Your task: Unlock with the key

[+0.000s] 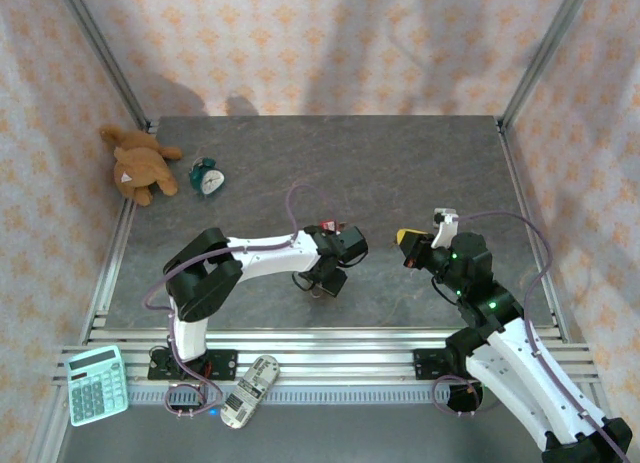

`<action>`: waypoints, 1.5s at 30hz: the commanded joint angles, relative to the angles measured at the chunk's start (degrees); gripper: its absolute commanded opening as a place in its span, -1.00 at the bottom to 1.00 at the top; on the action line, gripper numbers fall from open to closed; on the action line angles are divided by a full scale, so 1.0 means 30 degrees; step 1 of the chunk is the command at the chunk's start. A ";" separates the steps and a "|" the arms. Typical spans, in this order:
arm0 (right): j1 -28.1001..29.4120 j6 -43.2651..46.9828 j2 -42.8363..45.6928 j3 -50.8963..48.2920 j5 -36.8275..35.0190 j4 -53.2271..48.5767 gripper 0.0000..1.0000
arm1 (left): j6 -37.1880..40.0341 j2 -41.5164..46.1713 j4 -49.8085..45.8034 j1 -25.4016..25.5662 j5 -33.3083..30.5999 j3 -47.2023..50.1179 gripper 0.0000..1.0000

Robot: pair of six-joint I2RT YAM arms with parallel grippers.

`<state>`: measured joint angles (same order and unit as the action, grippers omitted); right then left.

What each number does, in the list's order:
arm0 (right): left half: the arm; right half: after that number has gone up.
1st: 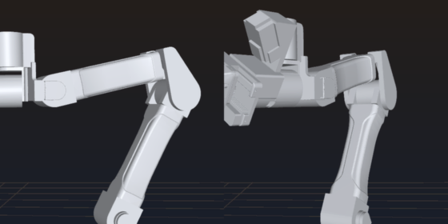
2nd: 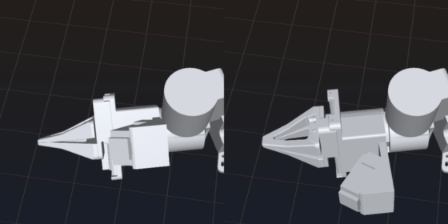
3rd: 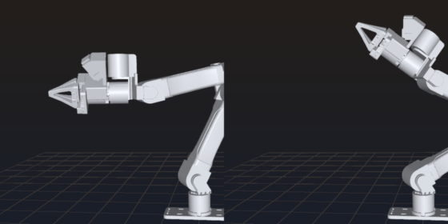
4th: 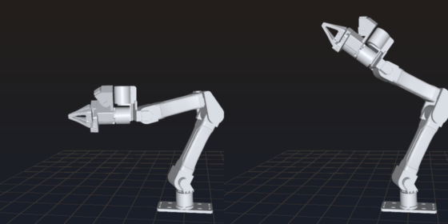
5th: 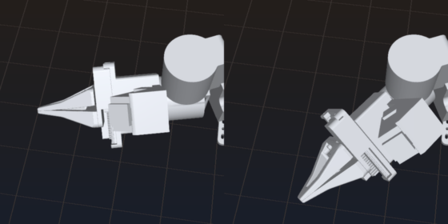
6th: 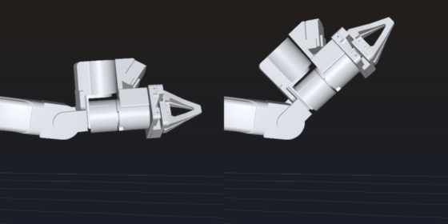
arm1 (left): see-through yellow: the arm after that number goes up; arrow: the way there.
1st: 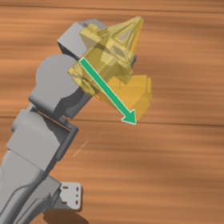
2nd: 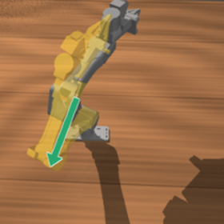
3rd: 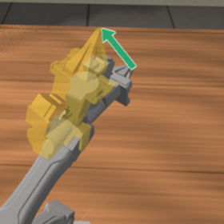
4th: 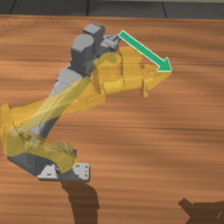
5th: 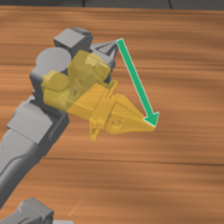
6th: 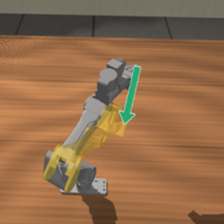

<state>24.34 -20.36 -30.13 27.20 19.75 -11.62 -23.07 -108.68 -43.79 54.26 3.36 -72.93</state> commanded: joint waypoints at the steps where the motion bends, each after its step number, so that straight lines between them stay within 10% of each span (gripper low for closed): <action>1: 0.0032 -0.0059 0.0205 0.0191 -0.0021 0.0144 -0.96 | 0.0817 -0.0793 -0.0722 -0.0275 0.0622 -0.0217 0.14; 17: 0.0053 -0.0154 0.0360 0.0104 0.0210 0.0238 -0.96 | 0.1643 0.0133 0.0241 -0.0597 -0.0746 0.0241 -0.21; 34: 0.0259 -0.1067 -0.1088 0.0933 0.1848 0.2209 -0.97 | 0.3443 1.0988 1.6723 0.0123 -0.0862 1.0241 -0.38; 45: 0.2007 -0.1217 -0.2792 0.1755 0.2445 0.4326 -0.98 | 0.7379 1.2048 2.1620 0.2235 -0.3327 1.2795 -0.36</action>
<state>29.43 -23.81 -38.59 30.98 25.69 -3.11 -5.85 -74.15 13.10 60.01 -2.98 -35.77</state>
